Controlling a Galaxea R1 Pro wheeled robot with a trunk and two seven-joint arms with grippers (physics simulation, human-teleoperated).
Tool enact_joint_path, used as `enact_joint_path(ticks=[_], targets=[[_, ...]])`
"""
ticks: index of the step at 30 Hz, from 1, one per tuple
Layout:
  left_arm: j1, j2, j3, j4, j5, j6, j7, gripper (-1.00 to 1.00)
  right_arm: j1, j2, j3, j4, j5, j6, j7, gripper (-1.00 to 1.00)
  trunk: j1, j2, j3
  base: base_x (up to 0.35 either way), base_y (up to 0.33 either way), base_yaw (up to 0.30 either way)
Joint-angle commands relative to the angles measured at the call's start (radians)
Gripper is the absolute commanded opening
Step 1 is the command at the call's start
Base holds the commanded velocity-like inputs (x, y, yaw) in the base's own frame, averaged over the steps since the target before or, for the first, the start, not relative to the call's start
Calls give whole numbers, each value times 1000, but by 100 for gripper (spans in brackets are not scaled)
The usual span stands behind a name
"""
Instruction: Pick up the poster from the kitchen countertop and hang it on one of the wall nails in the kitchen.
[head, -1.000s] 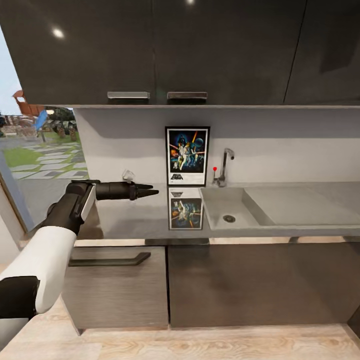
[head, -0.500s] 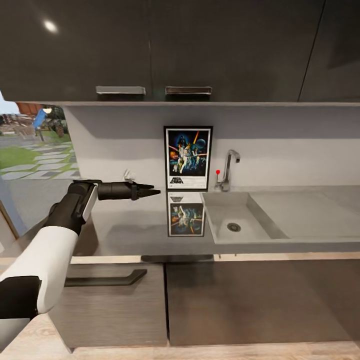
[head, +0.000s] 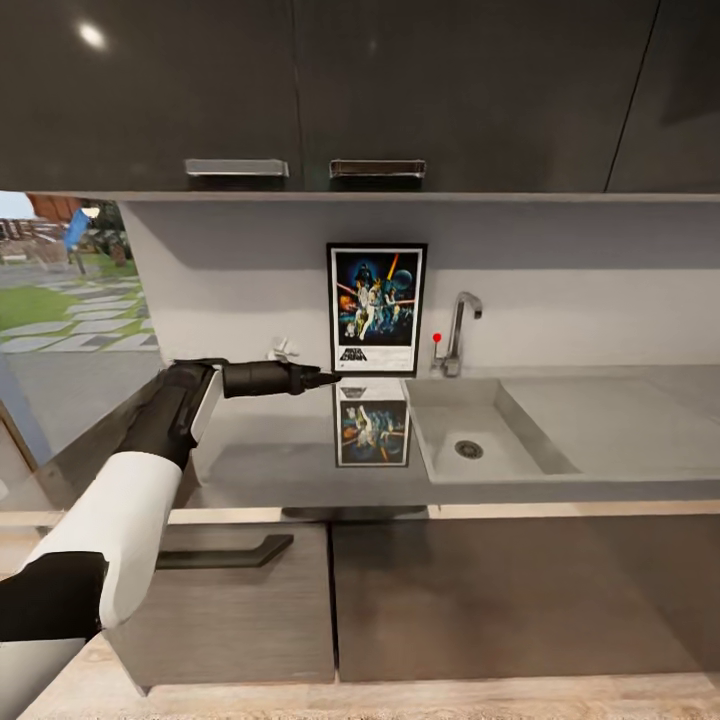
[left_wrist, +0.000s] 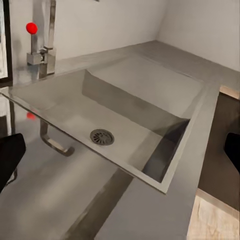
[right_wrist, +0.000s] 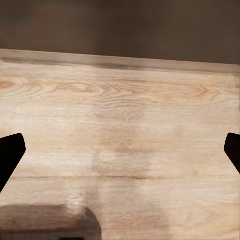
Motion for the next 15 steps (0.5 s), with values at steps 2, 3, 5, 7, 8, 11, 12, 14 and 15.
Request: enact_joint_path(ticks=[2, 3, 5, 7, 8, 11, 12, 14, 15], targets=[[-1, -10, -1, -4, 1, 7, 11, 100, -1, 0, 0, 1, 2, -3, -1, 100, 0, -1, -4, 0, 0, 0], [-1, -14, -1, -4, 1, 7, 14, 100, -1, 0, 0, 1, 2, -3, 0, 100, 0, -1, -6, 0, 0, 0], [-1, -22, -1, -6, 1, 7, 19, 100, -1, 0, 0, 1, 2, -3, 0, 100, 0, -1, -9, 0, 0, 0], [-1, -26, -1, -7, 1, 7, 21, 100, -1, 0, 0, 1, 2, -3, 0, 100, 0, -1, -12, 0, 0, 0], [-1, -27, -1, -7, 1, 7, 22, 100, -1, 0, 0, 1, 2, -3, 0, 100, 0, -1, -14, 0, 0, 0], [-1, -30, -1, -7, 2, 7, 22, 100, -1, 0, 0, 1, 2, -3, 0, 100, 0, -1, -16, 0, 0, 0], [-1, -31, -1, -7, 2, 7, 22, 100, -1, 0, -1, 1, 2, -3, 0, 100, 0, -1, -17, 0, 0, 0], [-1, -32, -1, -8, 3, 7, 20, 100, -1, -1, -1, 1, 2, -3, 0, 100, 0, -1, -18, 0, 0, 0], [-1, -31, -1, -8, 3, 7, 20, 100, -1, -1, -1, 1, 2, -3, 0, 100, 0, -1, -18, 0, 0, 0]])
